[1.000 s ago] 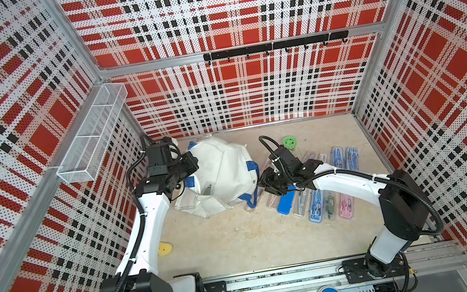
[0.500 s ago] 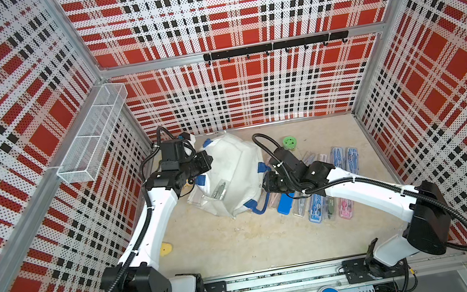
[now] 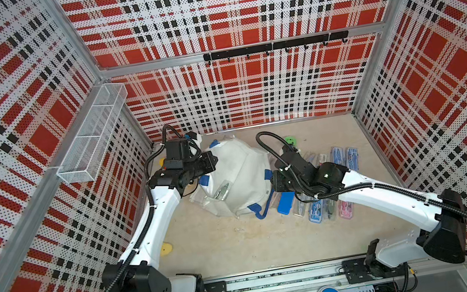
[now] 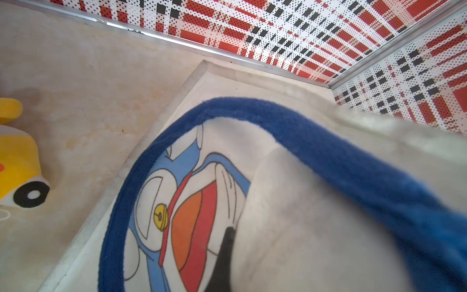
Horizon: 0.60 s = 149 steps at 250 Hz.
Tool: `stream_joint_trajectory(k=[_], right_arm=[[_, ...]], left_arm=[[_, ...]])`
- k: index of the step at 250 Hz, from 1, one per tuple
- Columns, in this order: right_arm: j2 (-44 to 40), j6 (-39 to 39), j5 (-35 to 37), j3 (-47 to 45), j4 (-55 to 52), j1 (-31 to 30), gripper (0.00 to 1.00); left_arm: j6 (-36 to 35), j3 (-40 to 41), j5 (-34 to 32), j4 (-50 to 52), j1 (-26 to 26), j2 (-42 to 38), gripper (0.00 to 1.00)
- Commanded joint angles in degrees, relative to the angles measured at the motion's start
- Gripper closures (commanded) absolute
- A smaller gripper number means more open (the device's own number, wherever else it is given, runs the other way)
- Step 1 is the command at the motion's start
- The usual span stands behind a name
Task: Take out the compass set from the canvas bag
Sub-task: Pick up the compass set from the canvas bag.
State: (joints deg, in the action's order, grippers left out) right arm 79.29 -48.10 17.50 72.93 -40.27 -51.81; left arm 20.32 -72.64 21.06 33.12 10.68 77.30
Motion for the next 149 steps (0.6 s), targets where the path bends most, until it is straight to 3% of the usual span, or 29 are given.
stream_joint_trajectory(k=[1, 43, 90, 149], right_arm=[[-0.53, 1.27, 3.64, 1.99, -1.99, -0.88, 0.60], [3.15, 8.30, -0.43, 5.14, 3.33, -3.93, 0.69], [10.23, 13.71, -11.02, 6.72, 9.85, -5.14, 0.74], [17.32, 16.41, -14.60, 9.11, 11.27, -5.55, 0.74]], left_arm=[[-0.65, -2.68, 1.71, -0.78, 0.74, -0.12, 1.00], [-1.27, -3.28, 3.08, -0.78, 1.85, 0.60, 1.00], [-1.89, -4.16, 4.77, -0.78, 3.37, 1.47, 1.00], [-2.58, -4.44, 5.57, -0.34, 4.42, 1.51, 1.00]])
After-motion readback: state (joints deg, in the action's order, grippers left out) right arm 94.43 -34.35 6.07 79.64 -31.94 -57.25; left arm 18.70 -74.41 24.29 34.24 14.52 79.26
